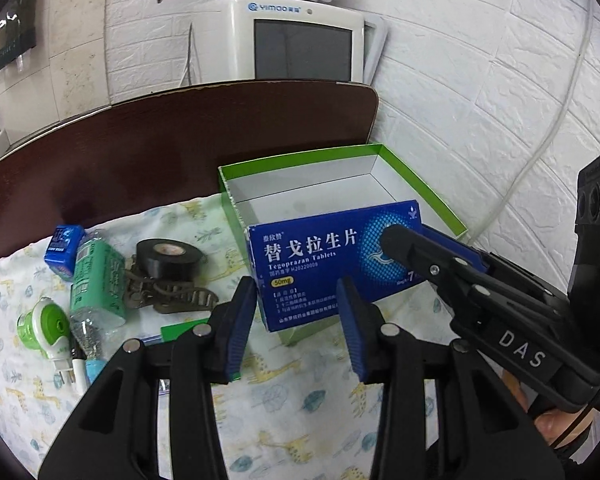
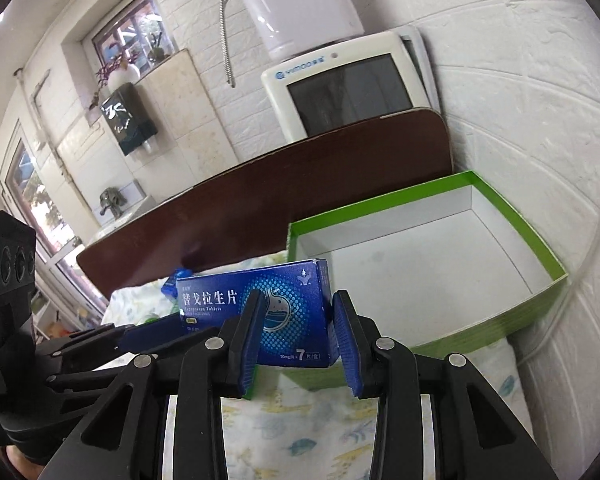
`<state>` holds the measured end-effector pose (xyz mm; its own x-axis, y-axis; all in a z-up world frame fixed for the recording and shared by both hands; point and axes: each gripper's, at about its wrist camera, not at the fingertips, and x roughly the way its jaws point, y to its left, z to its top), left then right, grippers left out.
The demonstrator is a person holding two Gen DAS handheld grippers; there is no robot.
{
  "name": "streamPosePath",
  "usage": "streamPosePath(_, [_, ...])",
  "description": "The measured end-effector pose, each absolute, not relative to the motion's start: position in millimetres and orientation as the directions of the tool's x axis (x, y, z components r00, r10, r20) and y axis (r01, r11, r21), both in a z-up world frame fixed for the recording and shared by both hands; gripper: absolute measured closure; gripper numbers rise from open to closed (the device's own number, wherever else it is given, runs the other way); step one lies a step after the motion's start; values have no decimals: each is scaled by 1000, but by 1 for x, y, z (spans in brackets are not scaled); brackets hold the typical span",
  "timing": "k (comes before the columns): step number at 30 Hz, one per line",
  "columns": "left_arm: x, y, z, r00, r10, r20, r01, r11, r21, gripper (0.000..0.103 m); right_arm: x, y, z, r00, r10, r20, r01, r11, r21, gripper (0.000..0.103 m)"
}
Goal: Organize rigid objects
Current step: 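Carry the blue medicine box into the green-rimmed box and release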
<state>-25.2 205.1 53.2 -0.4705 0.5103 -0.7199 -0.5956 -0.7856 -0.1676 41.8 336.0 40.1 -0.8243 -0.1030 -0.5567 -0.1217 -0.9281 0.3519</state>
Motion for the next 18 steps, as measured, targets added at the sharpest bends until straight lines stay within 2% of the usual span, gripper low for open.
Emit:
streamPosePath(10, [-44, 246, 29, -410, 479, -776, -577, -796, -186, 63, 15, 386, 11, -774, -87, -627, -193, -911, 365, 66])
streamPosePath(18, [-47, 256, 19, -398, 436, -807, -579, -802, -148, 62, 3, 396, -11, -730, -107, -675, -216, -901, 377, 66])
